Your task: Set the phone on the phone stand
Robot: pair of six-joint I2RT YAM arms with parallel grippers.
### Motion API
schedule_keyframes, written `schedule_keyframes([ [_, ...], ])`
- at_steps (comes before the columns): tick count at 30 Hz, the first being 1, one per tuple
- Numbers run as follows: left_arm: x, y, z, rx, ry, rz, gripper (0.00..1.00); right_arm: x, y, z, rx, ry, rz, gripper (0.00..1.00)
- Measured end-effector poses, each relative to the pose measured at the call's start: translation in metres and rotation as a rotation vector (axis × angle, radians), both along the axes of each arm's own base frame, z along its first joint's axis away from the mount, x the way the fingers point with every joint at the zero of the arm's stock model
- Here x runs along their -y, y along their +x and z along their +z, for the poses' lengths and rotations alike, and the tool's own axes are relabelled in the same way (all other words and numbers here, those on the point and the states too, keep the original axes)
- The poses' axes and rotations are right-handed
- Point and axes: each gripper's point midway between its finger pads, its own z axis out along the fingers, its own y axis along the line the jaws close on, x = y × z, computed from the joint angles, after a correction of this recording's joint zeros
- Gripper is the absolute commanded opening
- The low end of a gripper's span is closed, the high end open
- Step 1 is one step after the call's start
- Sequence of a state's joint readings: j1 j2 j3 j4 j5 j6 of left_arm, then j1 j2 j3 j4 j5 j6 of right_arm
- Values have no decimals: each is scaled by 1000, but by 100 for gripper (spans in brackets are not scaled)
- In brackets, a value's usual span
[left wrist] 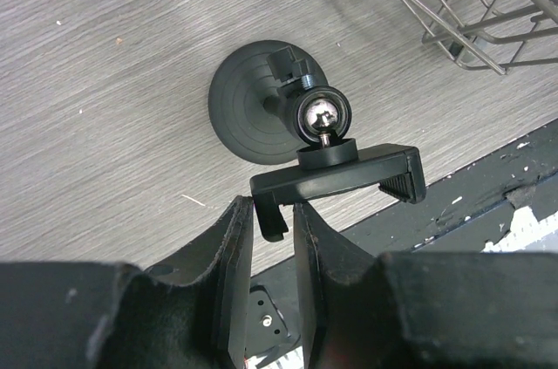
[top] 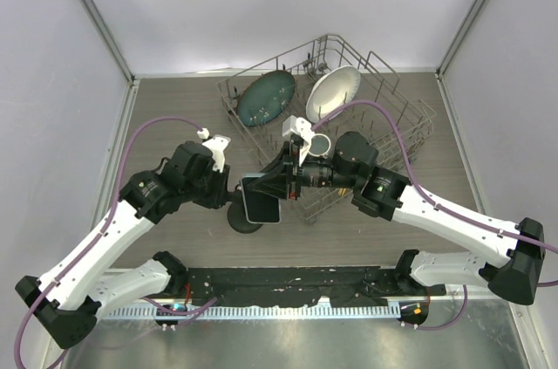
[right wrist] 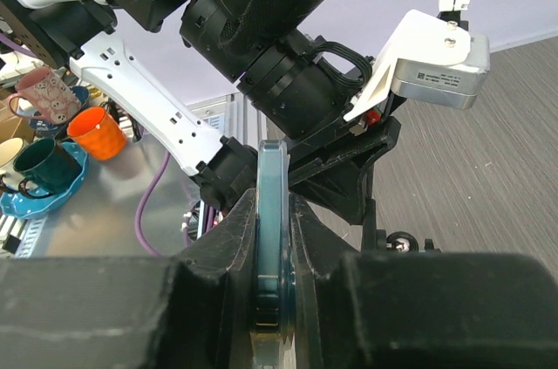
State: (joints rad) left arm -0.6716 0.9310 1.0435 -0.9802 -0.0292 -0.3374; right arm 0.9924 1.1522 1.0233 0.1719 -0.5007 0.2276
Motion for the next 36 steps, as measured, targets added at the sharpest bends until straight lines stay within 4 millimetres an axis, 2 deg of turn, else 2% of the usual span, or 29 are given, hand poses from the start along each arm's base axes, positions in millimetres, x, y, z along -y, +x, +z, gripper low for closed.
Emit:
schedule_keyframes([
  [6, 1, 2, 0, 21, -9, 0, 29, 0, 0, 0, 1, -1, 0, 1],
  [12, 2, 5, 0, 52, -21, -3, 5, -10, 3, -4, 23, -8, 27, 1],
  [15, 2, 8, 0, 87, -31, -5, 0, -14, 2, -2, 71, 24, 51, 1],
  [18, 2, 8, 0, 116, -34, -20, 0, -16, -4, 1, 176, 85, 106, 1],
  [21, 2, 10, 0, 139, -30, -40, 0, -22, -13, -6, 271, 96, 200, 1],
  [27, 6, 10, 0, 186, -44, -97, 0, -43, -27, -41, 368, 79, 418, 1],
  [30, 10, 10, 2, 200, -53, -129, 0, -52, -32, -51, 383, 81, 516, 1],
  [33, 13, 9, 3, 208, -60, -159, 0, -67, -30, -45, 411, 113, 598, 1],
  [36, 14, 8, 3, 210, -58, -177, 0, -74, -32, -37, 442, 158, 656, 1],
])
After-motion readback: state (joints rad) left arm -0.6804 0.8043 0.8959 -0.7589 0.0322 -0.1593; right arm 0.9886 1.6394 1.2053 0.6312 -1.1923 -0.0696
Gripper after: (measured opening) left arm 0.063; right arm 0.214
